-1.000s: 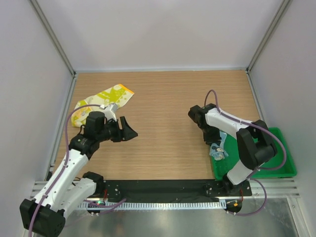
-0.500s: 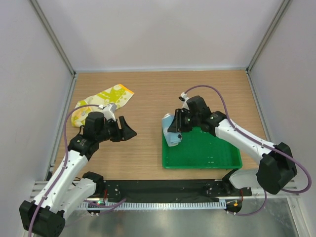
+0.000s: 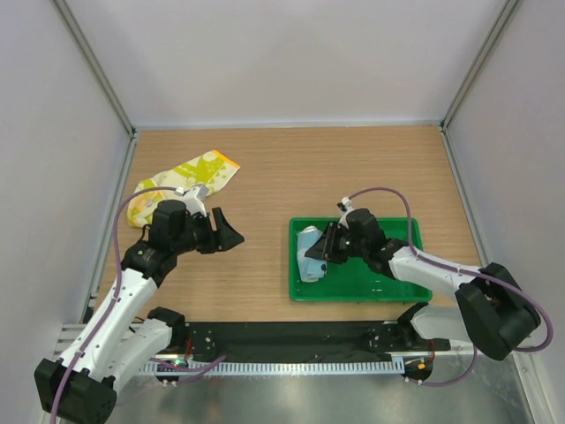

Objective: Roll the towels

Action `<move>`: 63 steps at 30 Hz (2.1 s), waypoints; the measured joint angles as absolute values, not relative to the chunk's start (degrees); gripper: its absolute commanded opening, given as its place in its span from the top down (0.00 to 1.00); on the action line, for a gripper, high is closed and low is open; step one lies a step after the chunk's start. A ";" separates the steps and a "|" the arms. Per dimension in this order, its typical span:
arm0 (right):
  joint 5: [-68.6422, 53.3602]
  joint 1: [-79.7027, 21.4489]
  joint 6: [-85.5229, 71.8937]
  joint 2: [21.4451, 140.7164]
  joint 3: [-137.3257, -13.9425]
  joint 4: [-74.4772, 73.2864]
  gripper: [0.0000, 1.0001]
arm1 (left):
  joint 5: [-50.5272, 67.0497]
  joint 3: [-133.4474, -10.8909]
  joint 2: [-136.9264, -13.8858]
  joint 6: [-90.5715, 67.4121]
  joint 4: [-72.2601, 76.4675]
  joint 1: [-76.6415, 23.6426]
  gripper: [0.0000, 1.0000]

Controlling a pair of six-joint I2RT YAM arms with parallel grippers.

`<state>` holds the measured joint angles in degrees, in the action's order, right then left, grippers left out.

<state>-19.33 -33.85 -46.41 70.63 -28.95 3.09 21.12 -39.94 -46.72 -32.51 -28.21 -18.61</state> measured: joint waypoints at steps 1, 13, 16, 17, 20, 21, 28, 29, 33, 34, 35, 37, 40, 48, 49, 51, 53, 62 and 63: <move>-19.68 -33.85 -47.31 71.44 -28.05 5.19 0.99 | 21.12 -39.94 -46.72 -32.51 -28.21 -18.61 0.37; -22.13 -33.63 -52.01 83.15 -24.29 19.97 0.99 | 21.12 -39.94 -46.57 -32.53 -28.21 -18.61 0.37; -22.04 -33.61 -50.70 83.70 -24.71 19.38 0.98 | 21.12 -39.94 -46.30 -32.53 -28.18 -18.61 0.37; -22.00 -33.58 -50.02 83.77 -25.26 18.44 0.94 | 21.12 -39.94 -46.26 -32.53 -28.18 -18.61 0.37; -21.26 -33.63 -47.70 84.01 -27.68 13.91 0.66 | 21.12 -39.94 -46.26 -32.53 -28.18 -18.61 0.37; -20.93 -33.63 -47.05 84.01 -28.38 12.62 0.55 | 21.12 -39.94 -46.24 -32.53 -28.18 -18.61 0.37; -15.62 -33.80 -41.71 82.13 -34.54 -0.69 0.20 | 21.10 -39.94 -46.22 -32.53 -28.18 -18.61 0.37; -14.70 -33.80 -40.95 81.62 -35.05 -2.68 0.18 | 21.06 -39.94 -46.22 -32.53 -28.18 -18.61 0.37; -11.60 -33.80 -38.96 79.66 -36.69 -10.15 0.12 | 21.02 -39.94 -46.22 -32.53 -28.18 -18.61 0.37; -11.20 -33.80 -38.63 79.31 -37.04 -11.55 0.11 | 20.99 -39.94 -46.22 -32.53 -28.18 -18.61 0.37; -10.66 -33.80 -38.26 78.85 -37.34 -12.93 0.10 | 20.99 -39.94 -46.22 -32.53 -28.18 -18.61 0.37; -9.96 -33.80 -37.69 77.56 -37.89 -15.51 0.09 | 20.99 -39.94 -46.22 -32.53 -28.18 -18.61 0.37; -9.28 -33.89 -37.28 75.92 -38.72 -18.28 0.08 | 20.99 -39.94 -46.22 -32.53 -28.18 -18.61 0.37; -7.79 -35.55 -37.15 71.59 -40.29 -22.76 0.28 | 20.99 -39.94 -46.22 -32.56 -28.18 -18.61 0.37; -7.75 -35.79 -37.12 71.31 -40.29 -22.94 0.40 | 20.99 -39.94 -46.22 -32.53 -28.18 -18.61 0.37; -7.57 -36.29 -37.10 71.11 -40.29 -23.00 0.55 | 20.99 -39.94 -46.24 -32.56 -28.18 -18.61 0.37; -7.55 -36.91 -37.36 71.18 -40.29 -22.98 0.65 | 20.99 -39.94 -46.24 -32.56 -28.18 -18.61 0.37; -7.31 -40.03 -37.85 75.59 -40.38 -21.23 0.73 | 20.99 -39.94 -46.24 -32.56 -28.18 -18.61 0.37; -7.16 -40.34 -37.85 76.23 -40.58 -21.26 0.73 | 20.99 -39.94 -46.24 -32.56 -28.18 -18.61 0.37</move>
<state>-7.16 -40.34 -37.85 76.23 -40.58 -21.26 20.99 -39.94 -46.24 -32.56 -28.18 -18.61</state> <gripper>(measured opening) 0.279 0.628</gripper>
